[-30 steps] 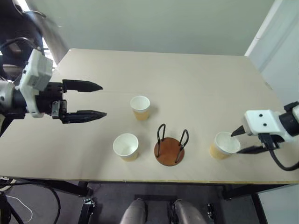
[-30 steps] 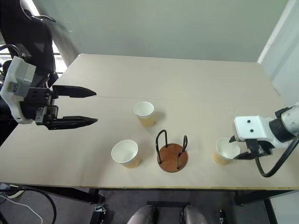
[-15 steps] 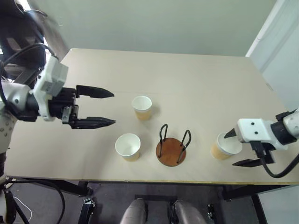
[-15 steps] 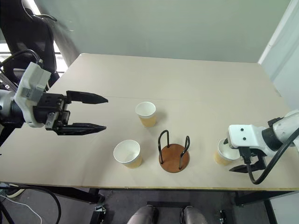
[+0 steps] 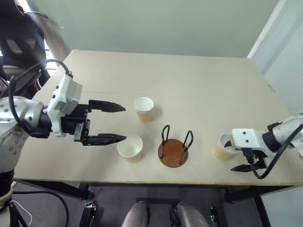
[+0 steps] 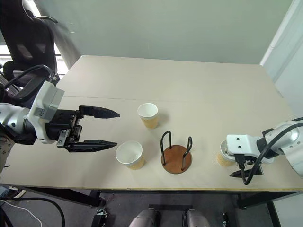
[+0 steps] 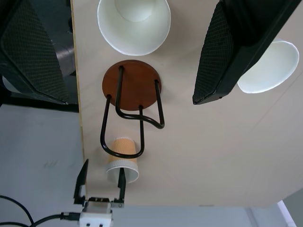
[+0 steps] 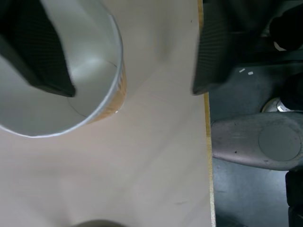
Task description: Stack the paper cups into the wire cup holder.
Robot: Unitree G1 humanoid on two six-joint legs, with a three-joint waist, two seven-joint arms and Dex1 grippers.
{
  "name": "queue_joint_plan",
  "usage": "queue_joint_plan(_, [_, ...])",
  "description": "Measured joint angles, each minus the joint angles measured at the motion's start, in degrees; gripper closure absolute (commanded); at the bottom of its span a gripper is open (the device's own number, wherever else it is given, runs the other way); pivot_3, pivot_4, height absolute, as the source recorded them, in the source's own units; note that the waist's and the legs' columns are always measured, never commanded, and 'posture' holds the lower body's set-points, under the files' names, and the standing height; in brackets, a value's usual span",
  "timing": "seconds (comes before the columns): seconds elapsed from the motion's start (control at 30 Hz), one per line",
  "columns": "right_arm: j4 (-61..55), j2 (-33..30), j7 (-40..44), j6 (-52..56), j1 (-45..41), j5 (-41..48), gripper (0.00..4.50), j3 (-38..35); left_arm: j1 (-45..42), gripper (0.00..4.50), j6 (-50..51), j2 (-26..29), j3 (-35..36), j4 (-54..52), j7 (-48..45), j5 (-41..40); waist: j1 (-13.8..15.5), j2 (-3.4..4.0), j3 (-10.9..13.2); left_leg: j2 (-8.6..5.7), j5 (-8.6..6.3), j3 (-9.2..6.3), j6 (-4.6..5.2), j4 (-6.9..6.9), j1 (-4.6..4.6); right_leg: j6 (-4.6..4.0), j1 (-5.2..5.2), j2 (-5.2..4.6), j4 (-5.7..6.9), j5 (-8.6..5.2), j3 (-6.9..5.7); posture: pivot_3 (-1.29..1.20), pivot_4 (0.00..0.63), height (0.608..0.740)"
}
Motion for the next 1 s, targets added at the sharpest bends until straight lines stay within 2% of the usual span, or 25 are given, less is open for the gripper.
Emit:
queue_joint_plan(0.27, [4.69,1.88,0.18,-2.24,-1.61,-2.99,4.41,1.44,1.26,0.00,-0.69,-0.02,0.59,-0.55,0.00,0.11,0.02,0.01,0.01,0.01,0.00,0.00,0.01,0.00,-0.01,-0.02,-0.01,0.00,-0.01,0.03,0.00,0.00,0.150,0.740])
queue_joint_plan(0.43, [4.90,1.84,2.64,-3.58,-3.03,-2.12,4.46,1.42,1.57,0.00,-1.21,0.00,1.01,-0.52,-0.02,0.16,0.03,0.02,0.01,0.01,-0.01,0.00,-0.01,-0.02,-0.02,-0.05,-0.01,0.00,-0.02,0.04,-0.02,0.00,0.150,0.740])
queue_joint_plan(0.53, [4.18,1.83,5.46,-3.74,-5.12,1.44,4.46,0.12,1.59,0.00,-1.35,0.22,1.68,-0.21,-0.10,0.20,-0.01,0.07,0.04,0.01,-0.01,0.01,-0.01,-0.02,-0.05,-0.07,-0.04,0.00,-0.04,0.02,-0.02,0.00,0.150,0.740])
queue_joint_plan(0.7, [3.44,2.19,8.91,-3.34,-16.65,7.17,4.46,-3.36,1.79,0.00,-1.35,0.67,2.23,0.21,-0.29,0.23,-0.15,0.10,0.06,0.03,0.01,0.02,-0.03,-0.04,-0.02,-0.21,-0.06,0.01,-0.02,-0.04,-0.02,0.00,0.150,0.740])
queue_joint_plan(0.83, [4.20,6.08,11.24,-3.43,-28.32,9.70,4.46,-3.46,1.76,0.00,-1.42,0.87,2.36,0.32,-0.34,0.35,-0.38,0.10,0.06,0.07,0.02,0.01,-0.03,-0.08,-0.03,-0.32,-0.12,0.03,-0.01,-0.03,-0.07,0.00,0.150,0.740])
queue_joint_plan(1.0, [4.02,10.56,12.17,-5.77,-35.61,12.64,4.46,3.03,1.54,0.00,-1.55,0.93,2.29,0.64,-0.37,0.44,-0.41,0.11,0.07,0.10,0.01,-0.01,-0.03,-0.11,-0.06,-0.39,-0.19,0.03,0.02,-0.01,-0.11,0.00,0.150,0.740])
